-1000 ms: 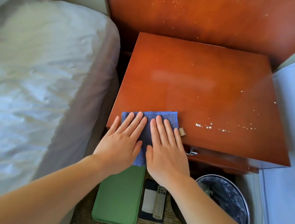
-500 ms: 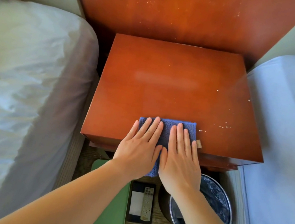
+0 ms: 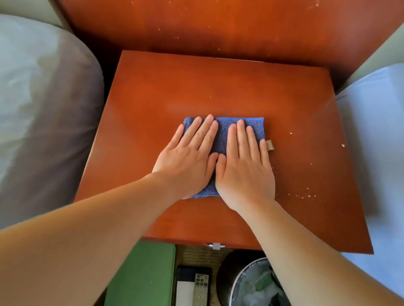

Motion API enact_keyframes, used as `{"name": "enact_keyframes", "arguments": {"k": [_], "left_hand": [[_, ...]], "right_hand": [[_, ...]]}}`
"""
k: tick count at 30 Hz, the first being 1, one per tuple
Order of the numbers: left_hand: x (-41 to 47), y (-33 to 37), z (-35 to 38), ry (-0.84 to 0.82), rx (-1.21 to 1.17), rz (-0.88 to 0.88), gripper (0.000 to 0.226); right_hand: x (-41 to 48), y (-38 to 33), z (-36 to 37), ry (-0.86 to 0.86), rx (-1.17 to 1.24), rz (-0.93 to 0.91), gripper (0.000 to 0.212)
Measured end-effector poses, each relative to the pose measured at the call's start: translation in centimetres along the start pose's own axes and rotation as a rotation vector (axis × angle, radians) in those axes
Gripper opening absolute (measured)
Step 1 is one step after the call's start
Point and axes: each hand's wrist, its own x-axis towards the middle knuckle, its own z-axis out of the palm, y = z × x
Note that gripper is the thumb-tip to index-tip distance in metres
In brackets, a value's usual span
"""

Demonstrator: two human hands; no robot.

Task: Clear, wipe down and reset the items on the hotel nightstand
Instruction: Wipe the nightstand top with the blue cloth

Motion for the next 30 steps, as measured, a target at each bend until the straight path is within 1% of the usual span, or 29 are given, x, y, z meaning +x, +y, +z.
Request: {"name": "enact_keyframes", "arguments": {"k": [10, 15, 23, 30], "left_hand": [[12.4, -4.0, -2.1, 0.015, 0.016, 0.005, 0.060], [16.8, -5.2, -3.1, 0.017, 0.032, 0.002, 0.060], [19.9, -5.9, -4.1, 0.052, 0.069, -0.003, 0.057], [20.6, -5.6, -4.1, 0.062, 0.117, -0.085, 0.057]], "right_hand": [[13.0, 1.5, -1.3, 0.024, -0.015, 0.013, 0.059], [17.7, 2.1, -1.8, 0.023, -0.008, 0.020, 0.059], [21.4, 2.6, -1.9, 0.070, -0.014, 0.000, 0.057], [22.3, 2.8, -2.0, 0.052, 0.000, -0.007, 0.055]]}}
